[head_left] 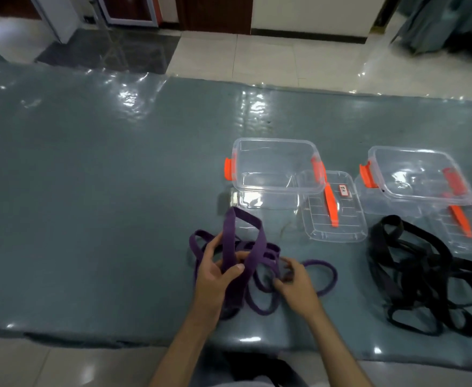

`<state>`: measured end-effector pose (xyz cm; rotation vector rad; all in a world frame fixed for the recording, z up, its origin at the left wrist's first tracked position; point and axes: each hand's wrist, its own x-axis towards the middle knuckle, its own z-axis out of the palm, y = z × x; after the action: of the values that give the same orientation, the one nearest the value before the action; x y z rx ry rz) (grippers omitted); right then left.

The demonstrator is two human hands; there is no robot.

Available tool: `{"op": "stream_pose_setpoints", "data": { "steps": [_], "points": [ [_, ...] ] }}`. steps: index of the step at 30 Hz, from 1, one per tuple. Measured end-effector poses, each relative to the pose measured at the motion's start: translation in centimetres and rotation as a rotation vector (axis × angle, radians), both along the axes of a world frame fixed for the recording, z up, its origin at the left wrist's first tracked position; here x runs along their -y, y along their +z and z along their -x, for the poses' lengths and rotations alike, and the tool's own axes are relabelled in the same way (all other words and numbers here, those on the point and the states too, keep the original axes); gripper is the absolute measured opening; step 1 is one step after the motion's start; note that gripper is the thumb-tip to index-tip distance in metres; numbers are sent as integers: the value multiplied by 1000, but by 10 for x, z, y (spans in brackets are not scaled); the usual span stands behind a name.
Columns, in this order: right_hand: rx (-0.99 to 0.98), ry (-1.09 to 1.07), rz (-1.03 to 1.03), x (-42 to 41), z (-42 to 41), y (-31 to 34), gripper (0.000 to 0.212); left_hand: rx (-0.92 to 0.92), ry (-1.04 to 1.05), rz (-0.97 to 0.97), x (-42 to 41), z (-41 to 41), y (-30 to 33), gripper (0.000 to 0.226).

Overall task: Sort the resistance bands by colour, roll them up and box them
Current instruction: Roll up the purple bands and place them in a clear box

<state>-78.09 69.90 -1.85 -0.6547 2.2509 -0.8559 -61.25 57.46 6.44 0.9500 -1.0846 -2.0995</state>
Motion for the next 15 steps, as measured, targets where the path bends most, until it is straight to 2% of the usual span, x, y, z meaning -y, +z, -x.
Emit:
{"op": "stream_pose_setpoints", "data": {
  "steps": [3,4,5,8,9,11,13,15],
  "points": [
    [-210,-206,55,4,-5,13,30,-4,-64,8,6,-8,-6,70],
    [-195,-250,107,10,-11,26,21,-1,-97,22,8,-10,-6,71],
    [-79,-294,191,18,-18,41,17,-4,-139,40,9,-12,-8,71],
    [594,-496,388,43,-37,82,38,-10,-296,100,11,-16,-9,69],
    [694,-521,451,47,-41,92,36,-4,-351,126,12,-17,-11,68],
    [697,-559,539,50,-46,101,25,19,-461,152,13,-19,-12,70],
    [693,-641,614,49,-44,101,35,70,-540,139,13,-21,-12,67],
    [719,-672,666,48,-39,100,50,163,-530,148,14,-19,-10,41]
  ]
}}
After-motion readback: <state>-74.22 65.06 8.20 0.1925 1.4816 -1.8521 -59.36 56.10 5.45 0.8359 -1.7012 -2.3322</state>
